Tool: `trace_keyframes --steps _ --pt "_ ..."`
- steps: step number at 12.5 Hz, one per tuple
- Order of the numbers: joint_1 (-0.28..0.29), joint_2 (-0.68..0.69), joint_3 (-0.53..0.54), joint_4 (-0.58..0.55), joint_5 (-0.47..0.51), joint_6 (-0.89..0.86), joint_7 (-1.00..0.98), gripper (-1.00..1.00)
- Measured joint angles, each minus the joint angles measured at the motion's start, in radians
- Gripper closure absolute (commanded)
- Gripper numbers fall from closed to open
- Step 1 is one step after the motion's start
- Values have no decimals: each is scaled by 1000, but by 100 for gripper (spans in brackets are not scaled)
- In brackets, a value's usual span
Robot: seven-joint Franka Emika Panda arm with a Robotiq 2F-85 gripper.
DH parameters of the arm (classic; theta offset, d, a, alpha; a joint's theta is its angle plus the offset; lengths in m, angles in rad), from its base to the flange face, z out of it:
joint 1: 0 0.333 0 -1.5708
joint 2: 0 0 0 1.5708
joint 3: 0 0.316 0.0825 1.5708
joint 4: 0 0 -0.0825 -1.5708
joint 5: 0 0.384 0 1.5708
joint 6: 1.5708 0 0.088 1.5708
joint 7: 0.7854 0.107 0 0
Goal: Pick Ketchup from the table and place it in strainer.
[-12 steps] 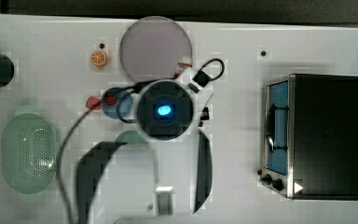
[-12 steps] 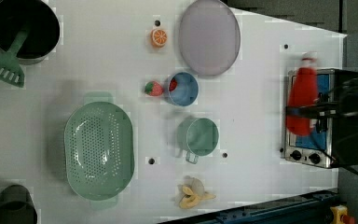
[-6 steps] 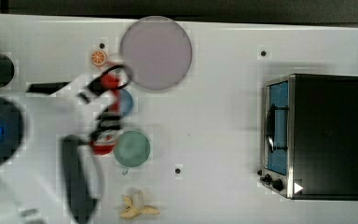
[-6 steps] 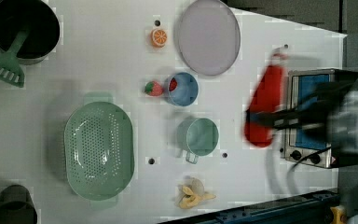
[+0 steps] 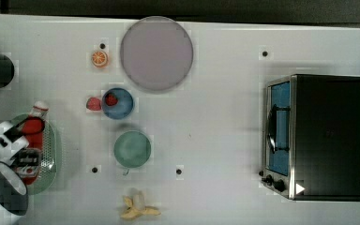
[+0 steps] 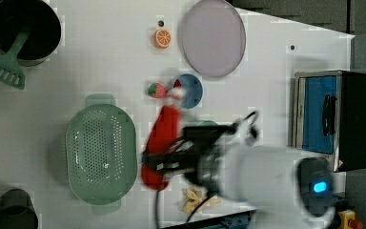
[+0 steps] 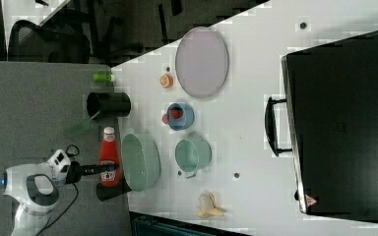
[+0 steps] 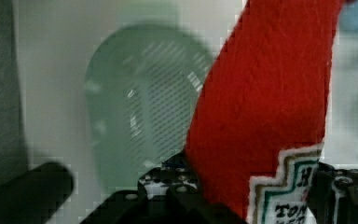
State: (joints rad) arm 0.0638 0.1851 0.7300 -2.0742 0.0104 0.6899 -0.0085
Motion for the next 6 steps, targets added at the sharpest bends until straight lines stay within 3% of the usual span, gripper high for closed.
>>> trace_keyframes --steps 3,6 --pt "51 153 21 -4 -14 104 115 -96" --pt "42 228 19 -14 -18 166 165 -100"
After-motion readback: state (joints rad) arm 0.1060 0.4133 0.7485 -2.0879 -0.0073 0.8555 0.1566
